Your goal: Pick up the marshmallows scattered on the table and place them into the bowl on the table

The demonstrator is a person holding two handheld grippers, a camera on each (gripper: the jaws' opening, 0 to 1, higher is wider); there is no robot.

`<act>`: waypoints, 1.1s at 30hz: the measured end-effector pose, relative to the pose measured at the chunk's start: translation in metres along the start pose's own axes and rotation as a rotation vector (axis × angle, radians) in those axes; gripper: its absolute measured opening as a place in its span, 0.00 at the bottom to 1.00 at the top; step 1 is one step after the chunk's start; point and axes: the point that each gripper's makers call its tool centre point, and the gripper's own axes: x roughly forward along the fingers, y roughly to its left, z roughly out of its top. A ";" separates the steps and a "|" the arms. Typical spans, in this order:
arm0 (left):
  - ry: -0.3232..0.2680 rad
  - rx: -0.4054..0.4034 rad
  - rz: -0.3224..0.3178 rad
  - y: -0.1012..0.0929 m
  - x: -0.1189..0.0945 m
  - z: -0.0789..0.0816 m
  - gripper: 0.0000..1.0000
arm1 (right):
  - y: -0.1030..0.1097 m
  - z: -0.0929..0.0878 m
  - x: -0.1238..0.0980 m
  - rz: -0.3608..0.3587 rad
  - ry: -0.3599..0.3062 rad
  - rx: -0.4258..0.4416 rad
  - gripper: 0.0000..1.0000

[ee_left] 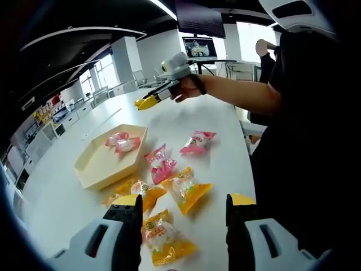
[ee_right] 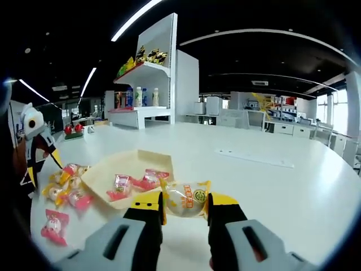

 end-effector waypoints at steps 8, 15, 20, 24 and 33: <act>0.000 0.001 -0.002 -0.001 -0.001 0.000 0.60 | -0.006 0.002 0.005 0.001 -0.018 0.029 0.31; -0.001 0.005 -0.002 -0.002 -0.001 0.001 0.60 | -0.008 0.005 0.009 0.002 -0.025 0.042 0.31; 0.000 0.006 -0.006 -0.003 -0.001 0.001 0.60 | -0.010 0.002 0.012 0.004 -0.015 0.038 0.31; 0.004 0.004 -0.003 -0.003 -0.001 -0.001 0.59 | -0.015 0.002 0.012 -0.005 -0.017 0.044 0.31; 0.010 0.006 -0.006 -0.003 -0.001 -0.002 0.59 | -0.018 0.002 0.014 -0.011 -0.022 0.058 0.31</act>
